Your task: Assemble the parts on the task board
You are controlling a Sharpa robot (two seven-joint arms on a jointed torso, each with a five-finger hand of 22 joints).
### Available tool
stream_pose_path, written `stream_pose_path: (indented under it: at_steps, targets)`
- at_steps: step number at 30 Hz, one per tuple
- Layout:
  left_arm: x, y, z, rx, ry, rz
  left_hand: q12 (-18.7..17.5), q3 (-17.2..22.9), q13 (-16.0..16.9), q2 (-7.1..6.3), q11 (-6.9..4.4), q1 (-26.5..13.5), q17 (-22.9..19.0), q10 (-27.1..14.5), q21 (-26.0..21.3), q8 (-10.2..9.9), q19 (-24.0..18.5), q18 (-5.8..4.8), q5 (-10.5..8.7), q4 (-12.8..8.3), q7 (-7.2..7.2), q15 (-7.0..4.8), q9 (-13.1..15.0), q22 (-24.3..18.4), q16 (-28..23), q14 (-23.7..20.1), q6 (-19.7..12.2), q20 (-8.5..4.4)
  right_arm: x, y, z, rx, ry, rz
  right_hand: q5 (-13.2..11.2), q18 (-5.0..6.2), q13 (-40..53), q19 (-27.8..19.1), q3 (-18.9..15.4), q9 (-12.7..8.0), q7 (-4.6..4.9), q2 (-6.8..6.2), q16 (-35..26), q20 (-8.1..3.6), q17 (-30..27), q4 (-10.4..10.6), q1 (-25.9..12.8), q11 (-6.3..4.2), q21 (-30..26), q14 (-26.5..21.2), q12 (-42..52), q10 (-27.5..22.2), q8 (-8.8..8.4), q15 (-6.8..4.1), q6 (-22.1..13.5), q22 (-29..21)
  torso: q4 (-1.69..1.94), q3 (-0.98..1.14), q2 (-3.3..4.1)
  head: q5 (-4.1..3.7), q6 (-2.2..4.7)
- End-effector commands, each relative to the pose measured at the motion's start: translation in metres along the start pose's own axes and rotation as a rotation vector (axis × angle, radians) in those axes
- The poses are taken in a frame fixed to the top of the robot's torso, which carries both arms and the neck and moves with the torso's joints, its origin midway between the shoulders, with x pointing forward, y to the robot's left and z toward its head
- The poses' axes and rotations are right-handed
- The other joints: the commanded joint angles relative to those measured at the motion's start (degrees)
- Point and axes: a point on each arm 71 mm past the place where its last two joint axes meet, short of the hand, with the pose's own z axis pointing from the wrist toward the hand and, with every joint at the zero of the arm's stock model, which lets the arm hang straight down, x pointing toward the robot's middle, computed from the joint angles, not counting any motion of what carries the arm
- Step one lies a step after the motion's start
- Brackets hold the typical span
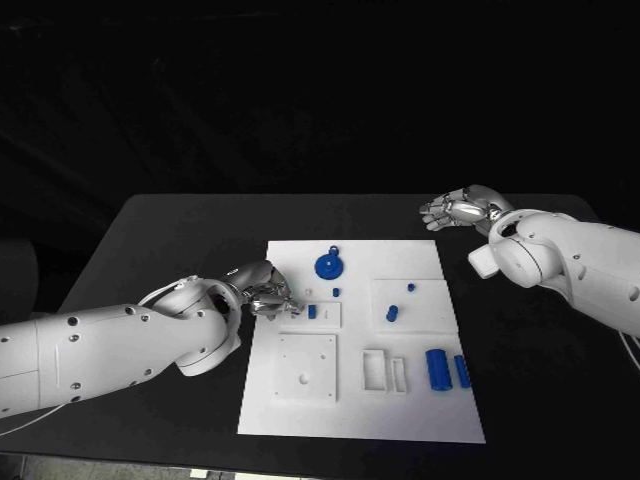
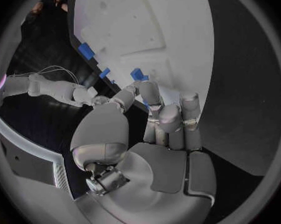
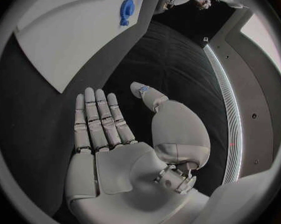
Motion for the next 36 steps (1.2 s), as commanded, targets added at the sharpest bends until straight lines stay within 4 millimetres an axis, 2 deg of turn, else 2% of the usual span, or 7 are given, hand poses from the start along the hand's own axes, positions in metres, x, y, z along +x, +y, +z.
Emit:
stream_pose_path:
  at_steps: [1, 9, 23, 26, 28, 36]
  targets:
    - [-0.0023, -0.0045, -0.0001, 0.045, -0.045, 0.026, 0.36, 0.1, 0.09, 1.97, -0.3, 1.46, 0.08, 0.0, 0.37, 0.32, 0.5, -0.21, 0.46, -0.02, -1.25, -0.56, 0.09, 0.96, 0.31, 0.18, 2.25, -6.14, 0.0003, 0.0005, -0.0002, -0.009, 0.007, 0.001, 0.33, 1.19, -0.05, -0.12, -0.2, -0.05, 1.23, 0.05, 0.21, 0.27, -0.06, -0.13, -0.43, 0.35, -0.33, -0.43, -0.28, 0.12, 0.39, -0.14, -0.44, 0.09, -0.05, -0.04, 0.05, -0.1, -0.11]
    - [-0.0004, -0.0048, 0.0003, 0.037, -0.032, 0.052, 0.59, 0.19, 0.21, 1.92, -0.35, 1.42, 0.15, 0.02, 0.48, 0.39, 0.57, -0.16, 0.89, -0.08, -1.3, -0.61, 0.13, 0.97, 0.51, 0.22, 2.36, -6.16, 0.0004, 0.0005, -0.0003, -0.009, 0.008, 0.001, 0.33, 1.2, -0.05, -0.12, -0.2, -0.06, 1.23, 0.03, 0.22, 0.27, -0.08, -0.13, -0.44, 0.35, -0.34, -0.43, -0.29, 0.13, 0.41, -0.14, -0.43, 0.1, -0.03, -0.01, 0.05, -0.11, -0.18]
    - [0.0022, -0.0029, -0.0005, 0.021, -0.004, 0.09, 0.94, 0.28, 0.38, 2.04, -0.41, 1.17, 0.26, 0.0, 0.62, 0.51, 0.63, -0.12, 1.65, -0.09, -1.37, -0.66, 0.19, 0.96, 0.78, 0.21, 2.48, -6.16, 0.0003, 0.0004, -0.0003, -0.008, 0.009, 0.001, 0.34, 1.21, -0.05, -0.12, -0.2, -0.08, 1.22, 0.02, 0.24, 0.28, -0.1, -0.14, -0.45, 0.35, -0.36, -0.43, -0.3, 0.13, 0.43, -0.14, -0.44, 0.12, -0.03, -0.08, 0.09, 0.01, -0.4]
    - [0.003, -0.0016, -0.0005, 0.01, 0.01, 0.1, 1.09, 0.3, 0.46, 2.04, -0.42, 1.01, 0.3, -0.05, 0.68, 0.56, 0.62, -0.1, 2.3, -0.18, -1.38, -0.68, 0.23, 0.96, 0.9, 0.2, 2.52, -6.15, 0.0002, 0.0003, -0.0004, -0.008, 0.009, 0.001, 0.34, 1.21, -0.05, -0.11, -0.2, -0.09, 1.22, 0.02, 0.25, 0.28, -0.11, -0.14, -0.45, 0.35, -0.36, -0.43, -0.3, 0.13, 0.43, -0.14, -0.44, 0.13, 0.01, -0.05, 0.09, 0.04, -0.45]
    - [0.0034, -0.001, -0.0005, 0.005, 0.016, 0.105, 1.34, 0.36, 0.57, 1.99, -0.45, 0.74, 0.35, -0.12, 0.77, 0.66, 0.61, -0.06, 3.91, -0.34, -1.42, -0.7, 0.29, 0.94, 1.06, 0.16, 2.57, -6.13, 0.0004, 0.0005, -0.0004, -0.008, 0.01, 0.001, 0.34, 1.21, -0.05, -0.12, -0.2, -0.09, 1.22, 0.02, 0.25, 0.28, -0.11, -0.14, -0.45, 0.35, -0.36, -0.44, -0.3, 0.13, 0.43, -0.14, -0.44, 0.13, 0.02, -0.07, 0.06, 0.04, -0.49]
    - [0.0046, -0.0001, -0.0001, -0.005, 0.032, 0.124, 1.87, 0.62, 0.77, 1.94, -0.5, 0.38, 0.41, -0.24, 1.01, 0.89, 0.62, 0.01, 7.18, -0.79, -1.49, -0.74, 0.41, 0.91, 1.4, 0.15, 2.71, -6.1, 0.0002, 0.0003, -0.0004, -0.007, 0.009, 0.001, 0.34, 1.22, -0.05, -0.11, -0.2, -0.1, 1.22, 0.02, 0.26, 0.29, -0.13, -0.14, -0.45, 0.35, -0.37, -0.44, -0.31, 0.14, 0.45, -0.14, -0.44, 0.14, -0.05, -0.06, 0.07, 0.11, -0.56]
